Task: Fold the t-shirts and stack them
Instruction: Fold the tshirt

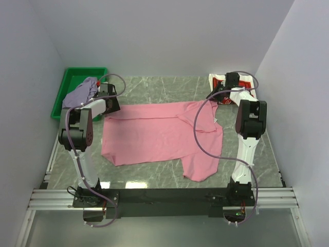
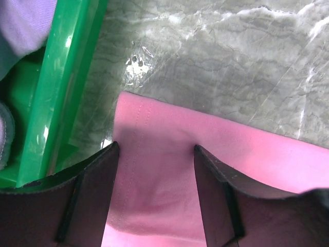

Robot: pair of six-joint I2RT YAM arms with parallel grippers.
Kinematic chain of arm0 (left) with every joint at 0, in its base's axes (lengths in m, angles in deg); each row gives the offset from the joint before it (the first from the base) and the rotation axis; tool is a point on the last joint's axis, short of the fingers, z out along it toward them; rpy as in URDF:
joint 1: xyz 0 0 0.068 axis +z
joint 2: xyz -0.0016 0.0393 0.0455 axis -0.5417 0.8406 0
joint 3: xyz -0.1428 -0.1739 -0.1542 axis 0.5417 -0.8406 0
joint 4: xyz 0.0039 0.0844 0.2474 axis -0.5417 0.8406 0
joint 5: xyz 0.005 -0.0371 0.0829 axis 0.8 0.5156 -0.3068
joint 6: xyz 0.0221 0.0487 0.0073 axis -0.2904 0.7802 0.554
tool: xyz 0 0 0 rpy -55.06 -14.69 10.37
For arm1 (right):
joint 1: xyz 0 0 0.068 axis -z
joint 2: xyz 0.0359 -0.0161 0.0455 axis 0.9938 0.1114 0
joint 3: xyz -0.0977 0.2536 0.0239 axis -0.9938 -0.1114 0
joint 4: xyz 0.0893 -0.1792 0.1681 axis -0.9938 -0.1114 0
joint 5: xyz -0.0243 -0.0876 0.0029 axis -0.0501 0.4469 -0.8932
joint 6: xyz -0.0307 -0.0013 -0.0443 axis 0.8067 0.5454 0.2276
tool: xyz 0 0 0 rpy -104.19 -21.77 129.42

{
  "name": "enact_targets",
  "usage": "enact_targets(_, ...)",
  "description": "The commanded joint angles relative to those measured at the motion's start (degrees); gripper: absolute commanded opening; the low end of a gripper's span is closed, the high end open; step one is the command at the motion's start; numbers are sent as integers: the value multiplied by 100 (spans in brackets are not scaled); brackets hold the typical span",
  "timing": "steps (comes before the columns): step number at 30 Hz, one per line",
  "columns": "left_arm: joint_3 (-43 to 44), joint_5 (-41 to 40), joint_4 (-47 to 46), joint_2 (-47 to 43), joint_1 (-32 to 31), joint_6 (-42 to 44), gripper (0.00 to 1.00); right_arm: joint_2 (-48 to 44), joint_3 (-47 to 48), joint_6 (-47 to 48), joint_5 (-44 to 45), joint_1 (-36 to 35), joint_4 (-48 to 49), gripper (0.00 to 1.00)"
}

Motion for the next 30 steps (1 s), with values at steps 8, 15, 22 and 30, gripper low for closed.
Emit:
enact_targets(8, 228, 255, 480, 229, 153, -206, 61, -551, -565, -794, 243, 517, 715, 2)
enact_targets(15, 184, 211, 375, 45, 170, -162, 63, -648, -636, -856, 314, 552, 794, 11)
enact_targets(22, 70, 264, 286, -869, 135, -215, 83, -1227, -644, -215, 489, 351, 355, 52)
enact_targets(30, -747, 88, 357, -2002, -128, -1365, 90, -2553, -1637, 401, 1332, -509, 48, 63)
